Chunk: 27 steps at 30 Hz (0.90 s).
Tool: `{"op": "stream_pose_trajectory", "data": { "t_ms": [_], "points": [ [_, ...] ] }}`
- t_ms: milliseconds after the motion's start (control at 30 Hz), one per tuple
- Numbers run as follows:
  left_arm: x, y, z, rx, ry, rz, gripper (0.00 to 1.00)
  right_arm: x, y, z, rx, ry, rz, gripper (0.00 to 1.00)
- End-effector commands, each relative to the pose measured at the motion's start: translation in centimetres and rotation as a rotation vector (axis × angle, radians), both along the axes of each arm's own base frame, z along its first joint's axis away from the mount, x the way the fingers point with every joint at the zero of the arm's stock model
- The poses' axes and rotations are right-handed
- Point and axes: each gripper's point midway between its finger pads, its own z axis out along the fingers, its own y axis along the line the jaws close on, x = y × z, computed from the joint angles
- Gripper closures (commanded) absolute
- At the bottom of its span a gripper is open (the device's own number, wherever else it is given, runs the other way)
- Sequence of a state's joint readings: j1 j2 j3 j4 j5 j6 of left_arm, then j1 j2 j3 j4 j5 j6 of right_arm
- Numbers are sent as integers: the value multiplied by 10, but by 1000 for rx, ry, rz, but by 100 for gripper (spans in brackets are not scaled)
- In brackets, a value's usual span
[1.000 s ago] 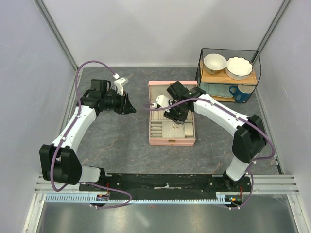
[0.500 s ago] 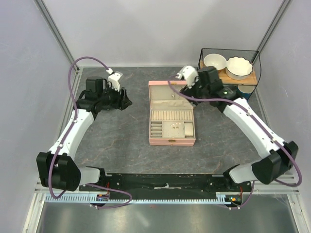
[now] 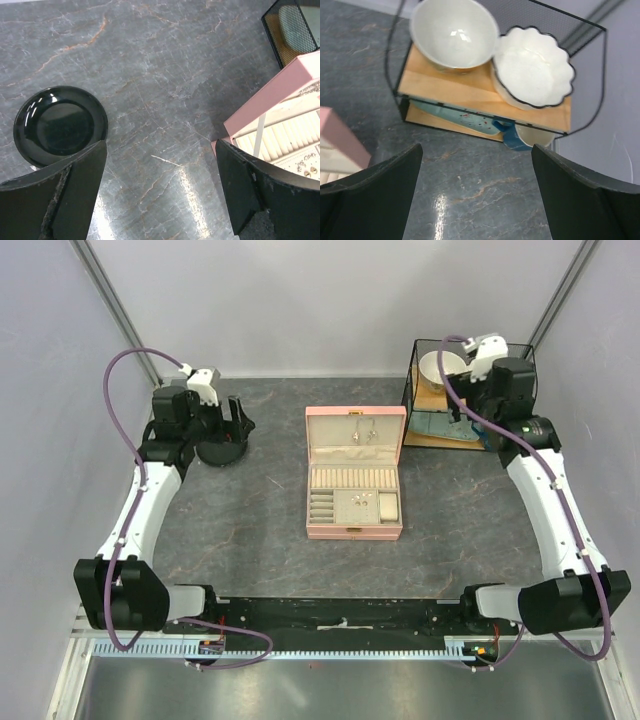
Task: Organize the mixed jewelry
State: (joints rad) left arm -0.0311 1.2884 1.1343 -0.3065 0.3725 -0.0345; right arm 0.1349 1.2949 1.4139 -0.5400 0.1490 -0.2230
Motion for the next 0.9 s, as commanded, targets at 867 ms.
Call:
{"op": "stream_pose_trajectory", "data": {
  "t_ms": [867],
  "points": [
    [-20, -207, 25, -227, -14, -1064, 1, 3, -3, -2, 130, -17, 24, 2]
  ]
}}
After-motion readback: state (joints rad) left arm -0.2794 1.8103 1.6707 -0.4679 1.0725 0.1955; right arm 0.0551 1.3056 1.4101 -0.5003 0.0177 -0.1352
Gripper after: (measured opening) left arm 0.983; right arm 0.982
